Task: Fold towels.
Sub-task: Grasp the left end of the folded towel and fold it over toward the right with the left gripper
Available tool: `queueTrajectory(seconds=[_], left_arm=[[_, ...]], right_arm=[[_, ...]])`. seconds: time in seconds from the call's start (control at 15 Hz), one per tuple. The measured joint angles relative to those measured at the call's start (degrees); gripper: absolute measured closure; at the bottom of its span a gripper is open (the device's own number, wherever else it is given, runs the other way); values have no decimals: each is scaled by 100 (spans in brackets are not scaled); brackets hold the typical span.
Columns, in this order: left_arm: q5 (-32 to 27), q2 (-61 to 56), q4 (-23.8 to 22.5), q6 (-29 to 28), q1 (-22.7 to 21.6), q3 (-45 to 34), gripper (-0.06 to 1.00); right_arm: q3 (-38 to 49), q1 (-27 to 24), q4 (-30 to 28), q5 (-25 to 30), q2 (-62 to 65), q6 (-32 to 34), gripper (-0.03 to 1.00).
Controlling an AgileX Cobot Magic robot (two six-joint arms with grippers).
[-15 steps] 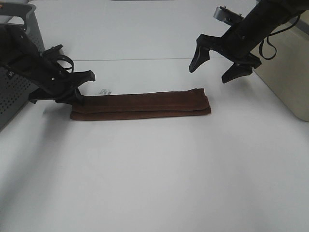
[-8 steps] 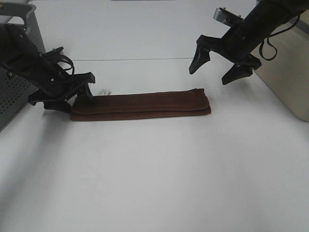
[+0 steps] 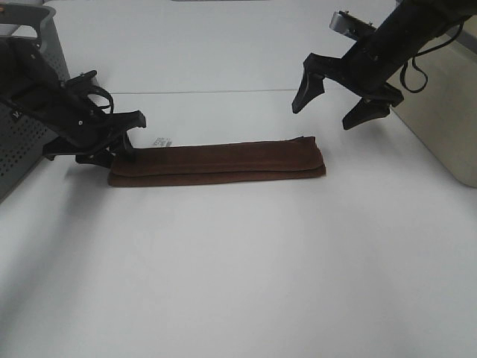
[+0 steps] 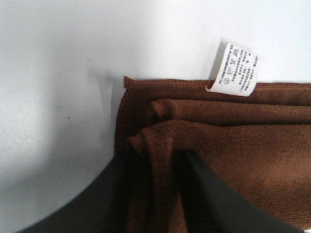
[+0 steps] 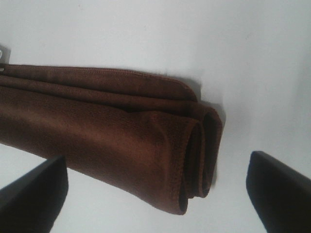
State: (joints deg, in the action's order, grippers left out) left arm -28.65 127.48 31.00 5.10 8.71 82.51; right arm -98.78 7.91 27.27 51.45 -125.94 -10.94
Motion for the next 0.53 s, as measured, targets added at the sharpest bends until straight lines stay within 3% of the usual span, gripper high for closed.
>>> queueTrajectory(seconds=[0.2, 0.53], left_arm=[[17, 0, -74, 6, 0, 0, 91], [6, -11, -155, 0, 0, 0, 91]], right_arm=[[0, 0, 0, 0, 0, 0, 4], [0, 0, 29, 57, 223, 0, 4]])
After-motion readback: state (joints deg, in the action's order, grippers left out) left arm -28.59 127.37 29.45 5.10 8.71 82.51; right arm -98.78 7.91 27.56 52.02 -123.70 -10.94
